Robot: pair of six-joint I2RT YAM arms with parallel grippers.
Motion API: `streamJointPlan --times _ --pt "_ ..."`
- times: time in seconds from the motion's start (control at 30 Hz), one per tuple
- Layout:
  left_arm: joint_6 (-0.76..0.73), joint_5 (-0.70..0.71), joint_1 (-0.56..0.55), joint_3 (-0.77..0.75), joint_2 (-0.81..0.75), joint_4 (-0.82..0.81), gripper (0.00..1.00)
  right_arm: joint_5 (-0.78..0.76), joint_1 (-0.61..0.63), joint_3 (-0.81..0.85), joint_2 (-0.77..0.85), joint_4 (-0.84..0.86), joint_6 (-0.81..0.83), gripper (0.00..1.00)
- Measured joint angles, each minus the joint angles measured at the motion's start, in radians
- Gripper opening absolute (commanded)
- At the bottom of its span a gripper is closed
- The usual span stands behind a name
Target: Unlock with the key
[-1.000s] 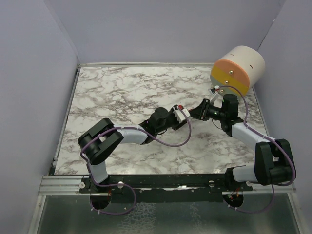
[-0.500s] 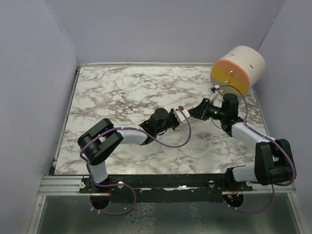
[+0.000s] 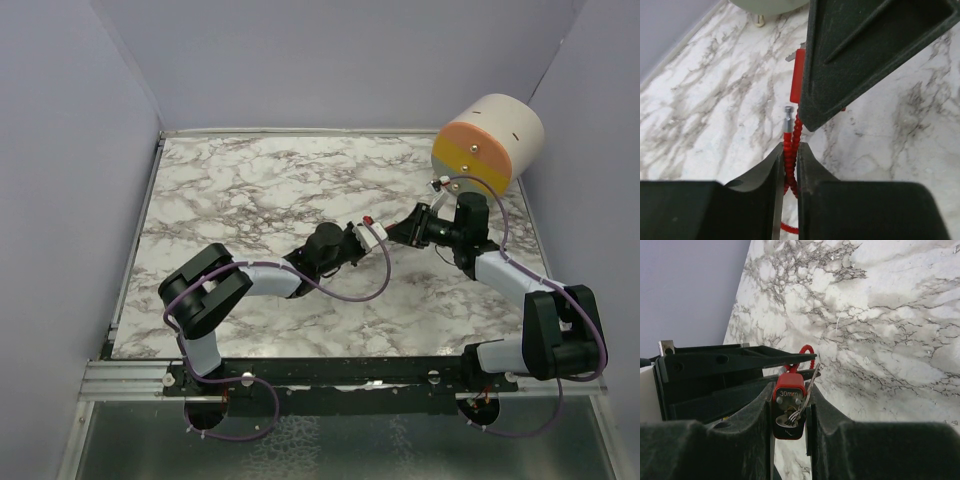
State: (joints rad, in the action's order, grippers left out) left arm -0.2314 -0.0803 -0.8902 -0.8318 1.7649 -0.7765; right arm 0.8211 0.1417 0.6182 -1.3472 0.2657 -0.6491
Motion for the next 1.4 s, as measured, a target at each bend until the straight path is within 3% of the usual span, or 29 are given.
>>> streamJointPlan --times 0.4,0.43,0.57,0.63,1.4 --pt "0.0 0.008 0.002 0.006 -0.005 0.0 0.03 0.001 0.0 0.002 0.0 -0.008 0.0 0.01" --pt "0.0 0.008 0.002 0.006 -0.005 0.0 0.08 0.001 0.0 0.002 0.0 -0.008 0.0 0.01" --pt "0.002 0.011 0.002 0.006 -0.005 0.0 0.45 0.001 0.0 0.002 0.0 -0.011 0.0 0.01" --pt "0.002 0.014 0.005 0.008 -0.007 -0.005 0.54 0.001 0.0 0.002 0.0 -0.016 0.0 0.01" --pt "0.016 0.044 0.006 0.106 -0.09 0.045 0.67 -0.006 -0.024 0.051 -0.062 0.008 -0.009 0.01"
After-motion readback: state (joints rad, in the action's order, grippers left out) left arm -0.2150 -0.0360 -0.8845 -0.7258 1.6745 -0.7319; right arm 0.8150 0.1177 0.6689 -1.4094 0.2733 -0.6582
